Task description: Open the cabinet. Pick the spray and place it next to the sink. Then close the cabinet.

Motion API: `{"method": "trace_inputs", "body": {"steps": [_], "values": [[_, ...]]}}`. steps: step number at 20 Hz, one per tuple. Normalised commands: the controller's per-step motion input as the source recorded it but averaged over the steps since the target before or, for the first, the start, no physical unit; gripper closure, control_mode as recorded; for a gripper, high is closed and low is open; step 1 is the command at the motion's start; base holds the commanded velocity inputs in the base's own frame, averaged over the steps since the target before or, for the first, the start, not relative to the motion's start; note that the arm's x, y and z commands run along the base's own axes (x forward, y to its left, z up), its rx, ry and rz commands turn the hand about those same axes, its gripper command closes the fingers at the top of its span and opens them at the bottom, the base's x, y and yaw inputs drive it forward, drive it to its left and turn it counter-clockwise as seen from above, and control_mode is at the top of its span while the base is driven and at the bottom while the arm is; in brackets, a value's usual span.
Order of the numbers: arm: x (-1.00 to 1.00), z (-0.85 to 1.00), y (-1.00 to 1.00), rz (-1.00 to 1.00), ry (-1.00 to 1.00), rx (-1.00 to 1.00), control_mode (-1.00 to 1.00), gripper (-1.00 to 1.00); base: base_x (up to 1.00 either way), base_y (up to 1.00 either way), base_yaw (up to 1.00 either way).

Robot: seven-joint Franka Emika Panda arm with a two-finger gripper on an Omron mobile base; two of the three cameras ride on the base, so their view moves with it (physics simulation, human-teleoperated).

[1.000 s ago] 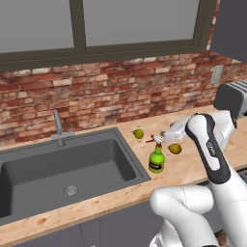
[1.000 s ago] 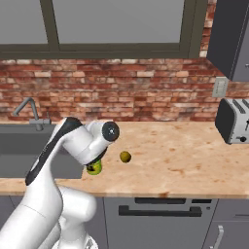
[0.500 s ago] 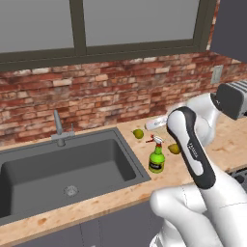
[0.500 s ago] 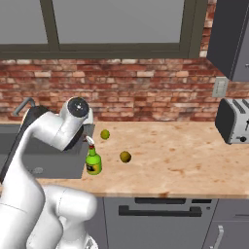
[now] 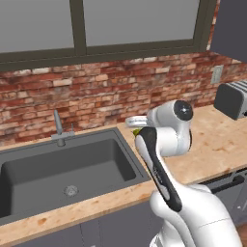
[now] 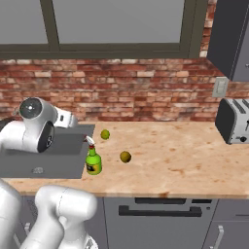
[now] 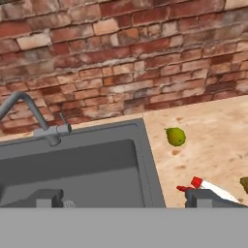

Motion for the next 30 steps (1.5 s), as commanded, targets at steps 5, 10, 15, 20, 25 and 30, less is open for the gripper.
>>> {"method": "trace_inputs", "body": {"steps": [5,10,15,20,25,30], "values": [[0.03,0.22,0.2,-0.15,0.01,-0.11,-1.0,-1.0,0.0,0.0,0.0],[-0.02,0.59,-0.02,-0.01,0.16,-0.03,-1.0,-1.0,0.0,0.0,0.0],[-0.11,0.58,-0.05,0.0,0.17,-0.01,-1.0,-1.0,0.0,0.0,0.0],[-0.57,0.22,0.0,0.0,0.04,0.0,-1.0,-1.0,0.0,0.0,0.0],[-0.16,0.0,0.0,-0.01,0.0,0.0,-1.0,-1.0,0.0,0.0,0.0],[0.0,0.0,0.0,0.0,0.0,0.0,-1.0,-1.0,0.0,0.0,0.0]]}}
